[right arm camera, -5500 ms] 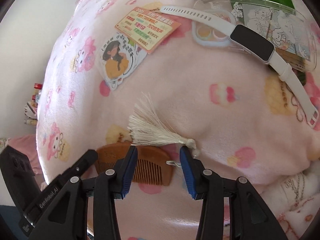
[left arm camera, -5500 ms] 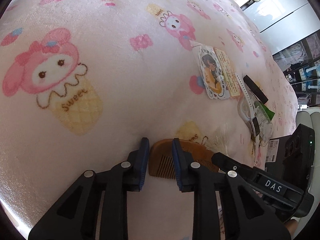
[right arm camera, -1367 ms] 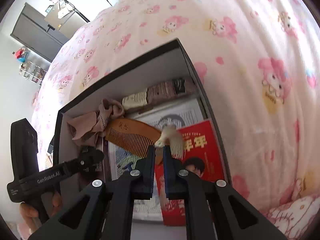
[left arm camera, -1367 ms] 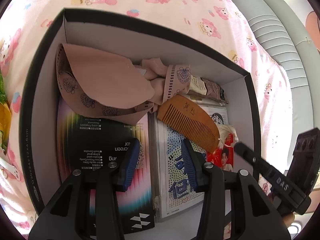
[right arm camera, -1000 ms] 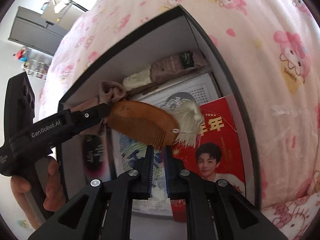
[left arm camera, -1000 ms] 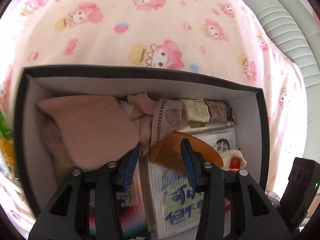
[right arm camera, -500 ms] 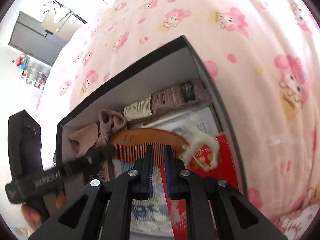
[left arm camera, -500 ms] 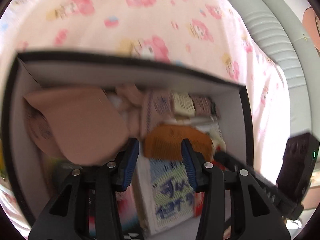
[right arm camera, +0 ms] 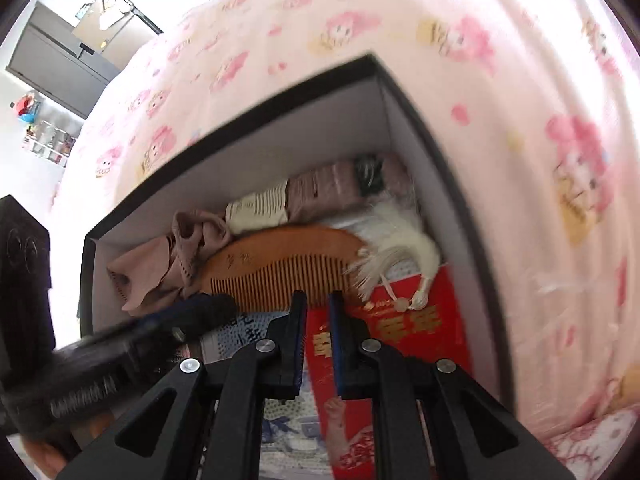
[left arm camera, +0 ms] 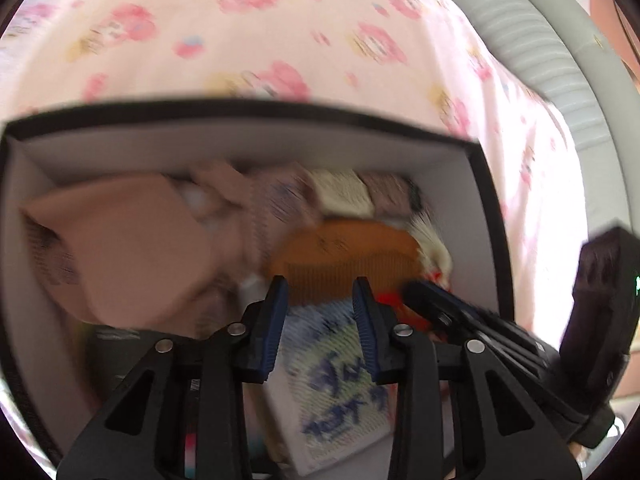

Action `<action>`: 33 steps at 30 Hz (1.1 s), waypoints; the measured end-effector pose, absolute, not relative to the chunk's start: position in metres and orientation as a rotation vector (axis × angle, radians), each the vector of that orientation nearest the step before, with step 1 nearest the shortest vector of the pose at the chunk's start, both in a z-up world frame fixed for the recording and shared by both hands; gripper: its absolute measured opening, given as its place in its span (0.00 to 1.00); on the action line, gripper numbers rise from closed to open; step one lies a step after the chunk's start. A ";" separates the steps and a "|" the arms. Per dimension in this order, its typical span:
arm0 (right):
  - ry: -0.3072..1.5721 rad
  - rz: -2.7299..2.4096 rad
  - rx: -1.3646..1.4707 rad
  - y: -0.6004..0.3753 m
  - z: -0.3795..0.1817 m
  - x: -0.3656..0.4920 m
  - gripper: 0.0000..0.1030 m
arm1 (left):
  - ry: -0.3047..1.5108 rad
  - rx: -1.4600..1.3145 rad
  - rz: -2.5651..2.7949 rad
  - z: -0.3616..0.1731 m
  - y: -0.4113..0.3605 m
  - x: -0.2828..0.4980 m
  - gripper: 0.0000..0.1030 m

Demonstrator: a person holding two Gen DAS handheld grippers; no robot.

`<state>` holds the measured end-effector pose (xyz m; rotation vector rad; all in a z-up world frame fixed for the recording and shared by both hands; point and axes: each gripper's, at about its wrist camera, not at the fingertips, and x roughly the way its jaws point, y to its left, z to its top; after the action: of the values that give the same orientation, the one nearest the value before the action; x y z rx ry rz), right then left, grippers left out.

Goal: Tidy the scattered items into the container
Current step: 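Lay the comb flat beside the pouch and open the left gripper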

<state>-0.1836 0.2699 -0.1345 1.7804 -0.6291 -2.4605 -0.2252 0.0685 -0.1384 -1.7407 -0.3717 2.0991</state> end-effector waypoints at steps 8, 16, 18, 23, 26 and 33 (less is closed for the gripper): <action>-0.634 -2.471 1.777 0.278 -0.130 -0.172 0.09 | -0.458 -1.751 2.027 -0.145 0.063 -0.224 0.32; -0.584 -2.528 1.730 0.292 -0.107 -0.167 0.09 | -0.465 -1.701 2.044 -0.134 0.057 -0.225 0.32; -0.536 -2.555 1.713 0.290 -0.101 -0.171 0.09 | -0.482 -1.740 2.019 -0.141 0.056 -0.227 0.32; -0.457 -2.485 1.755 0.286 -0.109 -0.183 0.09 | -0.476 -1.735 1.991 -0.152 0.066 -0.228 0.32; -0.452 -2.461 1.793 0.272 -0.118 -0.193 0.09 | -0.528 -1.729 1.915 -0.156 0.065 -0.228 0.32; -0.419 -2.479 1.839 0.271 -0.124 -0.174 0.11 | -0.556 -1.683 2.019 -0.143 0.045 -0.226 0.32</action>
<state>-0.1740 0.2714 -0.1236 1.8390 -0.4188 -2.4791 -0.2265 0.0448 -0.1425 -1.6834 -0.5558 2.0194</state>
